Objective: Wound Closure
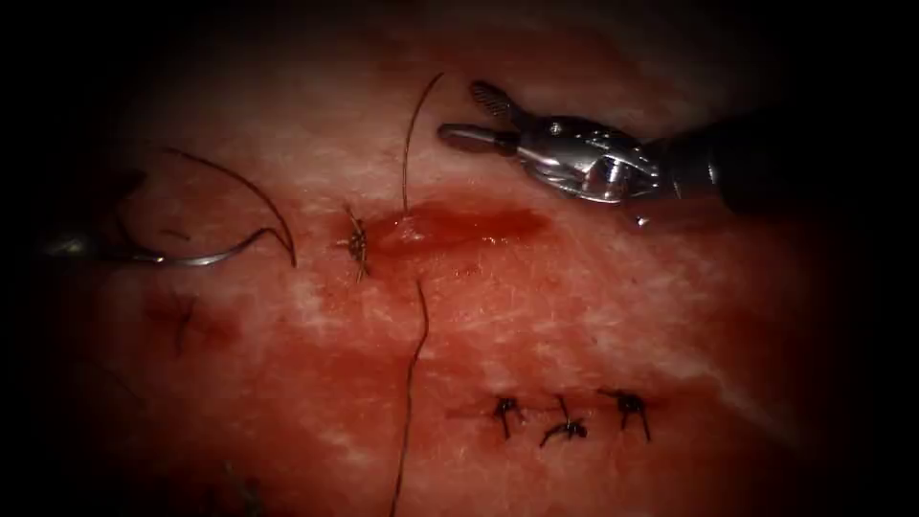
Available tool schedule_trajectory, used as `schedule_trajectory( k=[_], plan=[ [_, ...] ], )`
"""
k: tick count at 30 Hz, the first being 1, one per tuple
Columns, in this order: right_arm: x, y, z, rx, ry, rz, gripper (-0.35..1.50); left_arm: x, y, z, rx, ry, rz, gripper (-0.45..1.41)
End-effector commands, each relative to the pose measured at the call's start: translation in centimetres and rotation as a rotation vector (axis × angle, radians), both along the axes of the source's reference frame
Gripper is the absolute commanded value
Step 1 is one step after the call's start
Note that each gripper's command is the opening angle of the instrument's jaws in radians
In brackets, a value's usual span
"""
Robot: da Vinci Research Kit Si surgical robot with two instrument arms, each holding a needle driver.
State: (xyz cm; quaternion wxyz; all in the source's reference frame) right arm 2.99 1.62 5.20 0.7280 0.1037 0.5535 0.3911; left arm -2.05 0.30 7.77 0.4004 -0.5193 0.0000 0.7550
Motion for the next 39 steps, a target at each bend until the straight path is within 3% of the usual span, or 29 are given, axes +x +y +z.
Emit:
schedule_trajectory(
  k=[1,11,13,15,16,17,23,25,31,35,38,39],
  plan=[
    [0.13,-0.04,0.22,0.000,0.002,0.003,1.09,-0.04,-0.09,0.06,0.002,-0.002,0.003,0.62],
    [0.41,0.11,0.19,-0.008,0.056,0.014,1.06,-0.07,-0.11,0.12,0.002,-0.004,0.014,0.46],
    [0.44,0.12,0.19,-0.001,0.063,0.008,0.93,-0.06,-0.11,0.12,0.002,-0.004,0.014,0.44],
    [0.46,0.13,0.18,-0.019,0.071,-0.001,0.61,-0.06,-0.11,0.12,0.002,-0.004,0.014,0.42],
    [0.46,0.14,0.17,-0.032,0.072,-0.002,0.25,-0.06,-0.11,0.12,0.002,-0.004,0.014,0.42],
    [0.45,0.13,0.17,-0.033,0.083,-0.007,-0.35,-0.06,-0.11,0.12,0.002,-0.004,0.015,0.42],
    [0.34,-0.01,-0.12,-0.114,0.098,-0.085,-0.35,-0.03,-0.11,0.12,0.002,-0.006,0.017,0.37],
    [0.31,-0.16,-0.50,-0.151,0.115,-0.107,-0.35,-0.03,-0.11,0.12,0.002,-0.006,0.017,0.37],
    [0.35,-0.33,-0.97,-0.177,0.121,-0.136,-0.35,-0.03,-0.12,0.11,0.011,-0.010,0.011,0.34],
    [0.41,-0.38,-1.08,-0.184,0.128,-0.143,-0.35,-0.05,-0.12,0.00,0.029,-0.017,0.007,0.34],
    [0.40,-0.35,-1.05,-0.184,0.127,-0.142,-0.35,-0.05,-0.12,-0.08,0.045,-0.023,0.001,0.49],
    [0.39,-0.34,-1.04,-0.184,0.118,-0.133,0.10,-0.05,-0.12,-0.10,0.046,-0.023,0.001,0.56]
  ],
)
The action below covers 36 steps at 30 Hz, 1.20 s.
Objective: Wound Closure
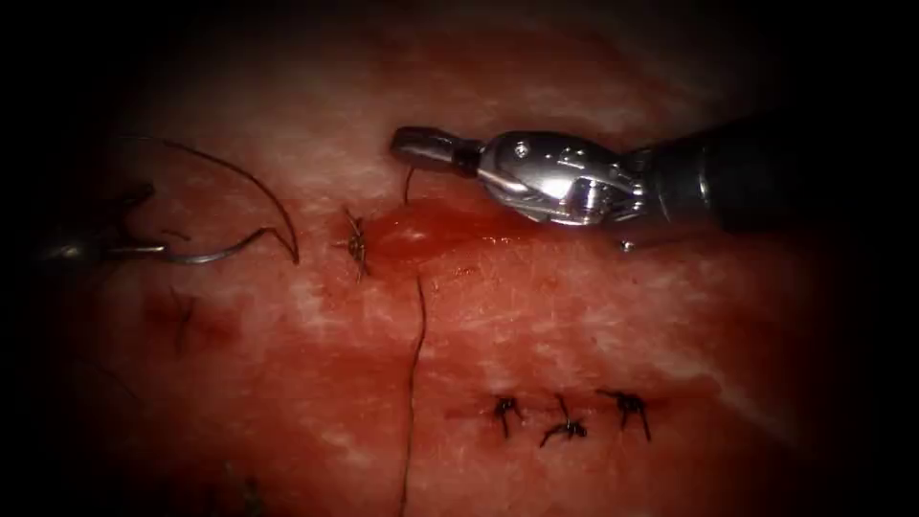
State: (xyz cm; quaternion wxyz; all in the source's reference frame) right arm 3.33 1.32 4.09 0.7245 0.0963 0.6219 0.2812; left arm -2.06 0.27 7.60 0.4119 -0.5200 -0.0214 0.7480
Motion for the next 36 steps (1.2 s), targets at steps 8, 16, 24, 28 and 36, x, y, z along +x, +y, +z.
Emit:
schedule_trajectory(
  k=[8,16,24,28,36],
  plan=[
    [-0.27,0.04,-0.04,0.011,-0.075,0.102,1.32,-0.08,-0.29,-0.15,0.068,0.059,0.001,0.99],
    [-0.64,0.05,-0.21,0.017,-0.067,0.139,1.33,-0.40,-0.34,-0.54,0.118,0.085,0.024,0.99],
    [-0.81,-0.13,-0.36,0.013,-0.064,0.167,1.38,-0.65,-0.52,-0.82,0.132,0.095,0.124,0.64],
    [-0.80,-0.20,-0.32,0.006,-0.065,0.170,1.37,-0.76,-0.66,-0.88,0.163,0.097,0.213,0.39],
    [-0.79,-0.22,-0.23,-0.007,-0.068,0.170,1.38,-1.23,-0.78,-1.02,0.135,0.010,0.350,0.37]
  ],
)
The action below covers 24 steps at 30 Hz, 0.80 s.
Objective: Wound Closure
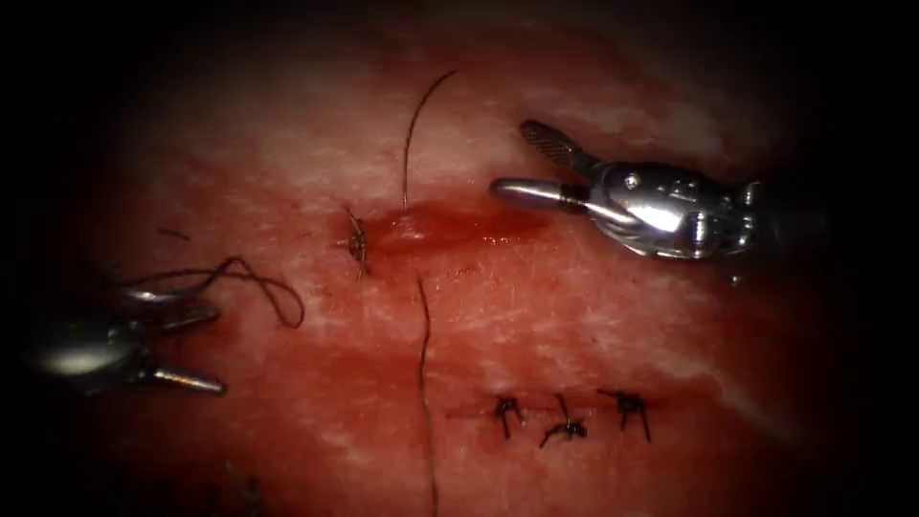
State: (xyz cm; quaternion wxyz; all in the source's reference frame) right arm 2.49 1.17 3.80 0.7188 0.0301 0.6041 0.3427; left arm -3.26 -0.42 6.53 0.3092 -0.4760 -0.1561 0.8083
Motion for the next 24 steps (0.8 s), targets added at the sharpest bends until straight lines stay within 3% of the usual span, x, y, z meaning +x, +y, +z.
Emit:
schedule_trajectory(
  k=[1,6,11,16,20,24],
  plan=[
    [0.05,-0.07,0.06,0.001,0.000,-0.002,1.38,-0.14,-0.14,0.03,0.010,-0.014,0.009,0.37],
    [0.05,-0.08,0.07,0.000,0.000,-0.002,1.38,-0.42,-0.25,0.03,0.019,-0.003,0.071,0.41],
    [0.05,-0.09,0.09,0.003,0.002,0.000,1.38,-0.67,-0.17,0.02,0.017,-0.002,0.063,0.47],
    [0.05,-0.11,0.13,-0.002,0.004,0.001,1.38,-0.96,-0.07,0.07,-0.152,-0.054,0.094,0.47],
    [0.05,-0.11,0.15,0.003,0.004,0.001,1.38,-1.11,-0.06,0.14,-0.215,-0.050,0.123,0.49],
    [0.06,-0.13,0.18,0.001,0.001,-0.001,1.38,-1.08,0.13,0.09,-0.238,-0.047,0.085,0.57]
  ],
)
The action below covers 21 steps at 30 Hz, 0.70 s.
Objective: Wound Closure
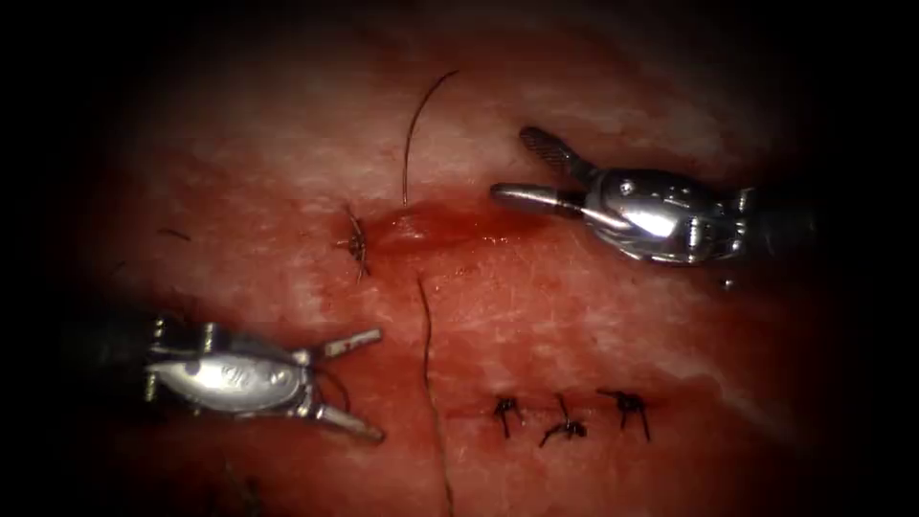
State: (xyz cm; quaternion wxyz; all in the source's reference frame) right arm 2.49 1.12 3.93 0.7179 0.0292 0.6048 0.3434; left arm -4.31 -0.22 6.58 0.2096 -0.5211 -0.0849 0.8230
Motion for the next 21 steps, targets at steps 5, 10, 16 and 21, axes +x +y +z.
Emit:
schedule_trajectory(
  k=[5,10,16,21],
  plan=[
    [0.08,-0.10,0.10,0.008,0.002,-0.003,1.38,0.33,0.47,-0.18,0.008,-0.015,-0.103,0.56],
    [0.11,-0.12,0.11,0.008,0.000,-0.009,1.38,0.92,0.84,-0.27,0.013,0.078,-0.151,0.57],
    [0.11,-0.12,0.11,0.013,0.002,-0.008,1.38,1.63,1.43,-0.28,0.002,0.191,-0.218,0.52],
    [0.11,-0.12,0.11,0.018,0.005,-0.007,1.40,2.10,1.82,-0.18,-0.023,0.260,-0.259,0.54]
  ],
)
